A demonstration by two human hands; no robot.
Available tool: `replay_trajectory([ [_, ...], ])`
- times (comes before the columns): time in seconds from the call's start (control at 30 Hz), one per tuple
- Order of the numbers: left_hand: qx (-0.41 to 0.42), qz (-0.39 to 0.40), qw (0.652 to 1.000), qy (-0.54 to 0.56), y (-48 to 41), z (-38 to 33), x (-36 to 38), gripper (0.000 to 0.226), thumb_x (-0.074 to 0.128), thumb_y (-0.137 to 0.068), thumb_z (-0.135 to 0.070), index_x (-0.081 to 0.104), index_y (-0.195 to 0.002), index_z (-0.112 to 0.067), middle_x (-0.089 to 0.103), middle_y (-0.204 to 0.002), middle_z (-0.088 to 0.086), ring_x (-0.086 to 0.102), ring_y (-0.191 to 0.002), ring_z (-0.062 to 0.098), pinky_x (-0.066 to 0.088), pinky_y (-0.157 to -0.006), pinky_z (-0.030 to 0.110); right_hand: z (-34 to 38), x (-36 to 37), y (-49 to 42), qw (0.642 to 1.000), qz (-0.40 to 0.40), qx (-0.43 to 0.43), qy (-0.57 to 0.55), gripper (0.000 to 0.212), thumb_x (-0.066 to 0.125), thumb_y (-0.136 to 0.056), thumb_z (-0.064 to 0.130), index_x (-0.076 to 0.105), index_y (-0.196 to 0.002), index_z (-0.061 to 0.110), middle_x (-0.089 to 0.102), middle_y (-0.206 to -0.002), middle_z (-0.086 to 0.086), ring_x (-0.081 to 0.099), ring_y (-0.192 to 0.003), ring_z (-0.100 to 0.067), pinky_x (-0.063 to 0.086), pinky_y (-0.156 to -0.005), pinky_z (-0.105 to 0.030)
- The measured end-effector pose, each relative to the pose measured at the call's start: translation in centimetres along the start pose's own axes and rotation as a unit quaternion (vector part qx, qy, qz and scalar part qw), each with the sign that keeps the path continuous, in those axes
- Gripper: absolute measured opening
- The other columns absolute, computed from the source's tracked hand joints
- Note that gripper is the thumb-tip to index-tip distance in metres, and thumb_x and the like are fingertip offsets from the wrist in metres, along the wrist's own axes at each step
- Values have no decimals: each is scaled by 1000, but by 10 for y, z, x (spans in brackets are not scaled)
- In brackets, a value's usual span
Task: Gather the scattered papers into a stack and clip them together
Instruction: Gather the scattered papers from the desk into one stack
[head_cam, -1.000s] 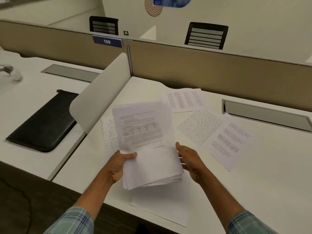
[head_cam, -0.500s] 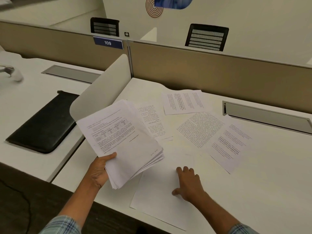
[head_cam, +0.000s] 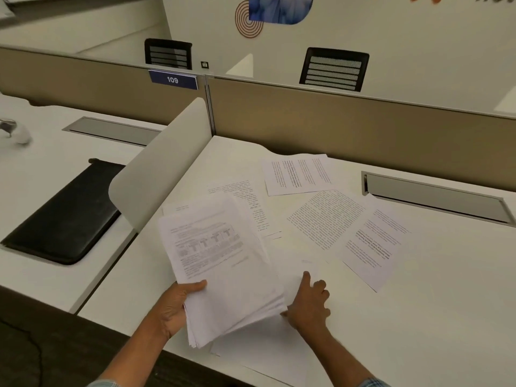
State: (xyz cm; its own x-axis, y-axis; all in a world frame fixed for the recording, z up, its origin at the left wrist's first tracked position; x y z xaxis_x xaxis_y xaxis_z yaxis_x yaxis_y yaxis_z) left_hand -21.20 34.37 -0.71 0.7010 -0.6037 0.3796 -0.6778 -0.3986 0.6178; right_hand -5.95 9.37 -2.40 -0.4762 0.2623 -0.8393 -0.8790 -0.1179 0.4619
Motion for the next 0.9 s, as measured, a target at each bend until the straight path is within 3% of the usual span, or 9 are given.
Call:
replay_trajectory([
  [0.1,-33,17,999,-25,3,18,10,53,71,-79,7,66,-128,-14,75,-119,18,65,-114,42,55,-91,51,1,1,-1,999,4,28,-30,117,89,-70,23,12,-158,24,22,-153,-17,31,-140,-35,44,-107,-58],
  [0.37,-46,16,998,-39,-4,24,19,54,73,-75,9,67,-124,-14,75,-120,18,64,-115,44,53,-97,57,-7,-8,1,974,-18,50,-218,106,86,-76,24,19,-157,16,31,-148,-21,40,-132,-37,48,-101,-49],
  [0.47,-46,19,998,-35,-6,27,18,58,73,-74,10,66,-127,-11,73,-123,19,63,-118,44,46,-106,63,-15,-9,8,917,-45,94,-384,111,90,-71,28,21,-157,13,42,-147,-21,53,-128,-39,50,-103,-48],
  [0.53,-46,16,998,-34,-8,28,17,56,72,-73,11,67,-124,-12,74,-121,18,63,-117,44,46,-105,62,-27,-9,12,870,-52,134,-472,94,85,-78,19,30,-153,6,54,-141,-20,58,-124,-38,49,-103,-44],
  [0.63,-62,17,997,-30,-7,31,13,53,71,-73,11,68,-121,-11,77,-115,17,65,-113,43,52,-96,56,-39,-7,17,864,12,118,-489,44,71,-87,6,60,-130,2,70,-106,-5,68,-94,-26,56,-86,-36],
  [0.73,-92,24,995,-31,-5,36,11,54,71,-74,11,67,-124,-7,75,-118,20,65,-113,43,54,-91,51,-47,-9,17,871,71,67,-481,28,62,-90,1,71,-116,8,77,-99,-2,73,-85,-23,59,-66,-31],
  [0.83,-116,42,992,-36,-3,39,16,52,70,-78,11,66,-127,-6,73,-122,21,66,-114,42,56,-91,51,-57,-11,7,836,124,57,-532,26,67,-94,10,70,-120,12,81,-104,-7,76,-97,-31,62,-87,-47],
  [0.9,-124,63,990,-40,-2,42,24,49,67,-80,12,67,-125,-7,72,-123,22,66,-114,43,55,-92,52,-57,-9,7,830,195,50,-520,30,68,-95,23,67,-125,19,80,-110,-3,75,-104,-30,59,-96,-49],
])
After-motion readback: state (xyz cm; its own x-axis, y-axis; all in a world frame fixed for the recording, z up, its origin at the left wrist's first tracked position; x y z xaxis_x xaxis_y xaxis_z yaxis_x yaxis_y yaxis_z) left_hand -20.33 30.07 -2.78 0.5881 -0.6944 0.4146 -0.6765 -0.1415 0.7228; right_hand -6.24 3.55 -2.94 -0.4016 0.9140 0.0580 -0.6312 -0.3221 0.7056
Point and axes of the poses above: each hand's wrist, its own y-axis away from the middle knuckle, its own x-axis out of the palm, z = x × y, the point moved 6 cm from there along -y, towards the middle knuckle
